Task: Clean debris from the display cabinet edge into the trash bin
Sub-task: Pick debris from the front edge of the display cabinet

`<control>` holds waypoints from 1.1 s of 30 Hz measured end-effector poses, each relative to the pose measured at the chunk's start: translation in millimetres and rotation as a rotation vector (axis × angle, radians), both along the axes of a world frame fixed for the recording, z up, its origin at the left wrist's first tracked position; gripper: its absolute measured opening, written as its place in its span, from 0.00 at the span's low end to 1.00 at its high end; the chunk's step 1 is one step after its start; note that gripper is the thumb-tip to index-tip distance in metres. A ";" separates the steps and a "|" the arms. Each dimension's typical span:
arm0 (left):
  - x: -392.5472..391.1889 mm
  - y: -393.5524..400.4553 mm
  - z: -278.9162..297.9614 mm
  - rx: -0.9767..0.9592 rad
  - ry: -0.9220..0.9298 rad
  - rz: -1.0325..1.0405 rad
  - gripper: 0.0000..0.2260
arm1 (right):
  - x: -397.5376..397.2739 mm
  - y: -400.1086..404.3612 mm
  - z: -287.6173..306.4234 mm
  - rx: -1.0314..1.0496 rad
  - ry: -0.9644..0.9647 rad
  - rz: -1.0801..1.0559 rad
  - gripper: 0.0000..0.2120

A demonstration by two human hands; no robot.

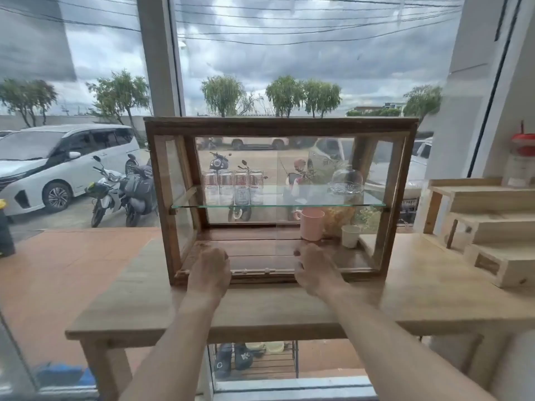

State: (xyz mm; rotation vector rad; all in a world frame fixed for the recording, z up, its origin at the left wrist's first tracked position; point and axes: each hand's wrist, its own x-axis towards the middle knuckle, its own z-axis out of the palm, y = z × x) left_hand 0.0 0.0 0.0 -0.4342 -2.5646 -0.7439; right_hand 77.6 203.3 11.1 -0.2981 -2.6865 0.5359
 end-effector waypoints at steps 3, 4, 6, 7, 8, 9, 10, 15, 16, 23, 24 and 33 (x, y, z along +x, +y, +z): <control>-7.1 5.8 -22.2 0.040 -0.067 -0.026 0.09 | -15.8 -17.7 -21.5 -0.038 -0.004 0.062 0.16; -7.1 9.2 -28.1 0.026 -0.085 -0.017 0.09 | -19.0 -25.4 -26.9 -0.037 -0.012 0.083 0.17; -12.1 17.7 -38.4 -0.062 -0.063 -0.011 0.10 | -28.7 -34.6 -37.4 -0.024 -0.024 0.115 0.16; -15.2 22.0 -42.2 -0.141 -0.045 -0.004 0.12 | -33.6 -37.5 -41.0 -0.015 -0.044 0.132 0.18; -16.6 26.0 -45.6 -0.219 -0.039 -0.010 0.16 | -36.0 -41.3 -42.5 -0.014 -0.087 0.146 0.21; -16.6 30.5 -48.0 -0.290 -0.053 -0.034 0.22 | -39.1 -44.3 -46.0 -0.016 -0.142 0.155 0.25; -15.5 34.8 -48.7 -0.349 -0.068 -0.055 0.26 | -41.4 -46.8 -48.8 -0.005 -0.202 0.160 0.28; -22.4 48.8 -53.4 -0.466 -0.018 -0.064 0.23 | -49.8 -50.5 -59.2 0.123 -0.354 0.154 0.32; -24.1 50.2 -53.7 -0.474 -0.015 -0.039 0.20 | -51.4 -51.3 -60.9 0.136 -0.348 0.143 0.31; -43.4 49.3 -53.8 -0.304 -0.027 -0.028 0.15 | -61.2 -54.6 -62.6 0.169 -0.168 0.116 0.15; -45.3 47.9 -54.3 -0.259 -0.039 -0.039 0.14 | -63.3 -54.2 -60.9 0.181 -0.152 0.111 0.15; -45.2 16.3 -64.1 -0.078 0.037 -0.100 0.11 | -69.4 -53.9 -62.6 0.255 -0.059 0.067 0.13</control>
